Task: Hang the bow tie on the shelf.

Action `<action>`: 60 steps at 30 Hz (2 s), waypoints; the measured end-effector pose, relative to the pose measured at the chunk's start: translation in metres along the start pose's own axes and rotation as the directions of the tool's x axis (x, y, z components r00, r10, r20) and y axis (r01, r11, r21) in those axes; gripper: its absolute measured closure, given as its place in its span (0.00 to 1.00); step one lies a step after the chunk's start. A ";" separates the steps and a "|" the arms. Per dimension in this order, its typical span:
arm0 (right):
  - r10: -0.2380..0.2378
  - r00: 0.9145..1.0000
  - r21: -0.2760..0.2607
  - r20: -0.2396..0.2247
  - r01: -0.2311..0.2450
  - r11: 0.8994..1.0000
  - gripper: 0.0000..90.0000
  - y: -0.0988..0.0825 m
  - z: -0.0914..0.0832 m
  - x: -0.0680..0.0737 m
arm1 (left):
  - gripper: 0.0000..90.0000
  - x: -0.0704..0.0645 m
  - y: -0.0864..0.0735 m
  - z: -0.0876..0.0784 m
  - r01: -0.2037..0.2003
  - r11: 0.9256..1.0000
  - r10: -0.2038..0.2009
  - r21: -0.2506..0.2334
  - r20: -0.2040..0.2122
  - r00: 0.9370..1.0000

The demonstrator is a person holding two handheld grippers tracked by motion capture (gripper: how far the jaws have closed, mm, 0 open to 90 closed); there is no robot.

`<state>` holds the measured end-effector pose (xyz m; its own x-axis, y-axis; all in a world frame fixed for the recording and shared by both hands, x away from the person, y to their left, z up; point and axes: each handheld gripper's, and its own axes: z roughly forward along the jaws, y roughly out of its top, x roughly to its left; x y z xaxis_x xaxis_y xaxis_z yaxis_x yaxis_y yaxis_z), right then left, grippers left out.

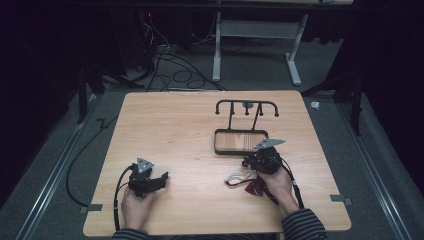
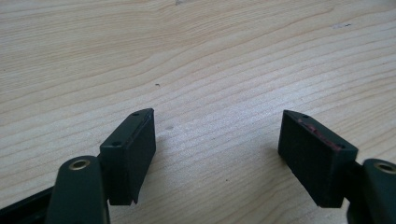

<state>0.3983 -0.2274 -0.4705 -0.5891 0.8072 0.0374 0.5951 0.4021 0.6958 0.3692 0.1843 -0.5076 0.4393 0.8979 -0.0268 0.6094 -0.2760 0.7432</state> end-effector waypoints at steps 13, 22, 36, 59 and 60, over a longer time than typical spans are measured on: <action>0.002 1.000 0.037 0.003 -0.002 0.999 0.85 -0.001 0.013 -0.003 | 0.31 0.000 0.000 0.000 0.002 1.000 -0.002 -0.002 0.000 1.000; -0.004 1.000 0.061 -0.003 0.004 0.998 0.99 -0.003 0.016 -0.004 | 0.31 0.001 0.000 0.000 0.003 1.000 -0.003 -0.001 0.004 1.000; 0.010 1.000 0.006 -0.009 -0.010 1.000 1.00 -0.002 -0.001 -0.007 | 0.31 0.001 0.000 0.000 0.004 1.000 -0.004 -0.001 0.006 1.000; 0.016 1.000 -0.129 0.022 -0.013 0.992 1.00 -0.001 -0.053 -0.008 | 0.31 0.000 0.000 0.000 0.003 1.000 -0.003 -0.001 0.002 1.000; 0.015 1.000 -0.135 0.026 -0.011 0.991 1.00 0.000 -0.056 -0.007 | 0.31 0.000 0.000 0.000 0.003 1.000 -0.003 -0.001 0.002 1.000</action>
<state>0.3719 -0.2574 -0.4310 -0.5658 0.8240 0.0292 0.5224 0.3309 0.7858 0.3692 0.1847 -0.5075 0.4394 0.8978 -0.0303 0.6099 -0.2734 0.7438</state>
